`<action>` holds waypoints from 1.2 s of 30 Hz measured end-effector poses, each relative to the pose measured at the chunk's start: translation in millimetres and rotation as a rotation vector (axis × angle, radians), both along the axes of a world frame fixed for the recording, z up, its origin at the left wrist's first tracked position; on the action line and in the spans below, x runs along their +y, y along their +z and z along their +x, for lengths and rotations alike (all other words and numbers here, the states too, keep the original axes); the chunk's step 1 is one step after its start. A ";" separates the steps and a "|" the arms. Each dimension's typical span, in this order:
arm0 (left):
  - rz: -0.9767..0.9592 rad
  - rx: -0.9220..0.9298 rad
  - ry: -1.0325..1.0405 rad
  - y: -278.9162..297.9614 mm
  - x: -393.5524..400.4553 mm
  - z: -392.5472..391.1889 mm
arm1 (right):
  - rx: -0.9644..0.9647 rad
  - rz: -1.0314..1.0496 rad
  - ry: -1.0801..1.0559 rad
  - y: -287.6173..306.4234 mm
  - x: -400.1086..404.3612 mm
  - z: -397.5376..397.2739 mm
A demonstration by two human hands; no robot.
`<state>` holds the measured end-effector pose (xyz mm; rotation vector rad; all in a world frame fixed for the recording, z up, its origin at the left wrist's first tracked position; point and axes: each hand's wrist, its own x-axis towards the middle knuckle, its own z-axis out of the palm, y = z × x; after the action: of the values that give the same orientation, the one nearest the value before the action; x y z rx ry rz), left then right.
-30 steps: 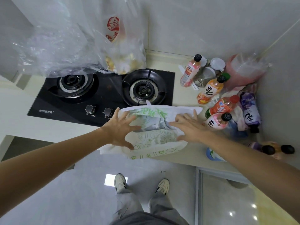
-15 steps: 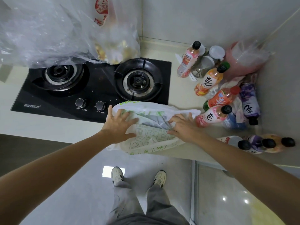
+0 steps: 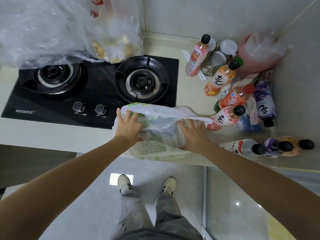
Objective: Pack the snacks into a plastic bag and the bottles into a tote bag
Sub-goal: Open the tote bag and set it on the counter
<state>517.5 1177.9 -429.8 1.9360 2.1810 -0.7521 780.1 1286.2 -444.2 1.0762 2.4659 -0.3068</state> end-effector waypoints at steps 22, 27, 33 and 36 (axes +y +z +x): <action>0.397 -0.187 -0.402 27.2 -27.3 -29.4 | 0.184 0.180 0.233 29.5 27.7 6.5; 0.182 -0.273 -0.275 23.8 -10.7 -35.0 | 0.100 0.002 0.144 25.5 40.0 2.3; 0.249 -0.393 -0.289 39.7 -1.7 -39.2 | 0.159 0.016 0.106 35.6 34.6 6.2; 0.412 -0.386 -0.385 51.0 -6.5 -36.7 | 0.314 0.089 0.091 52.7 22.4 8.8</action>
<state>480.7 1171.4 -378.8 2.4828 1.8532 0.0626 788.9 1308.6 -391.5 1.0123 2.8214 -0.3654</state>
